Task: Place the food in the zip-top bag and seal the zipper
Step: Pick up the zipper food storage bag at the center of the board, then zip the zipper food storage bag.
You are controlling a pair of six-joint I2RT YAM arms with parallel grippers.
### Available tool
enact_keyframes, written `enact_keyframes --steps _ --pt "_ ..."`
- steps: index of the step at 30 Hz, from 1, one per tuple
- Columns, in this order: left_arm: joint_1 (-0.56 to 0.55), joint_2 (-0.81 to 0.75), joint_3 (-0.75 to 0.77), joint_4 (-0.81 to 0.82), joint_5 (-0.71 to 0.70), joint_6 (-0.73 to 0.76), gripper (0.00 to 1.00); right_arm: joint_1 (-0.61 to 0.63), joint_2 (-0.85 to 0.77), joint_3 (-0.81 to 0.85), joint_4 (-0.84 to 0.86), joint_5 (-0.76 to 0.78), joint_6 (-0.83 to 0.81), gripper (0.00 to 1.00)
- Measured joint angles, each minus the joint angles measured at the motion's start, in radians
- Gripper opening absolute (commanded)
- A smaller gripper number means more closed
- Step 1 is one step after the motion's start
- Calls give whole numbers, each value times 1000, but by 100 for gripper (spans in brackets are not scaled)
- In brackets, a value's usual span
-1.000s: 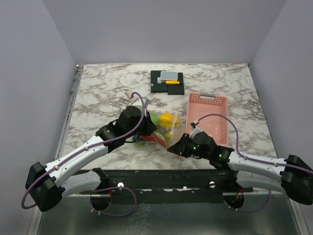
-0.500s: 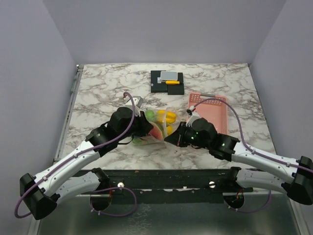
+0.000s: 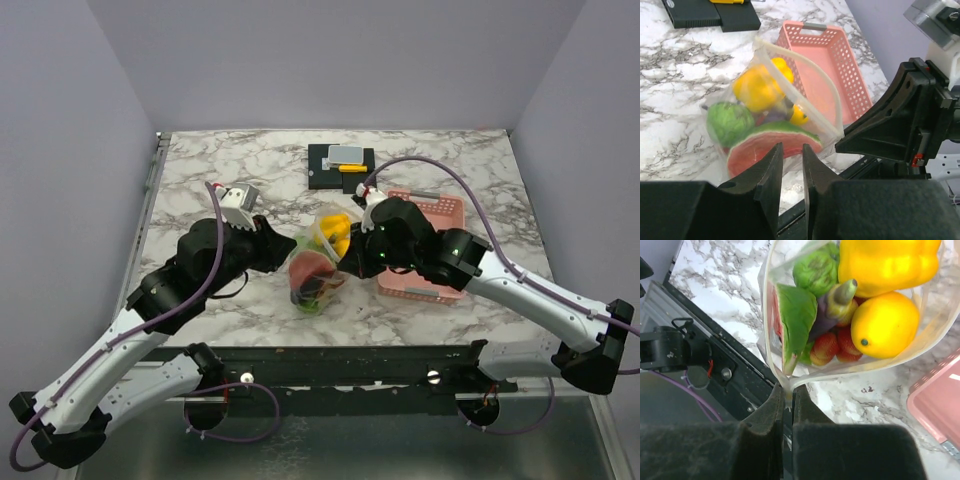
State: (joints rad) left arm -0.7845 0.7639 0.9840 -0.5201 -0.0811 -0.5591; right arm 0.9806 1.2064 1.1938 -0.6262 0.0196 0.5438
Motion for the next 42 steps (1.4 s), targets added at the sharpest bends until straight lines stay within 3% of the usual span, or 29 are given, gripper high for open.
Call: enact_keyframes --steps 12,19,26,42 --pt "0 -33 56 -58 2 80 36 11 159 368 -349 -62 -282 1" --pt "2 -65 76 -49 58 156 66 90 223 542 -471 -92 -410 1" --pt "2 -85 92 -10 231 257 85 128 263 603 -550 -126 -499 1" --pt "4 -117 43 116 602 396 96 252 324 720 -634 -208 -595 1"
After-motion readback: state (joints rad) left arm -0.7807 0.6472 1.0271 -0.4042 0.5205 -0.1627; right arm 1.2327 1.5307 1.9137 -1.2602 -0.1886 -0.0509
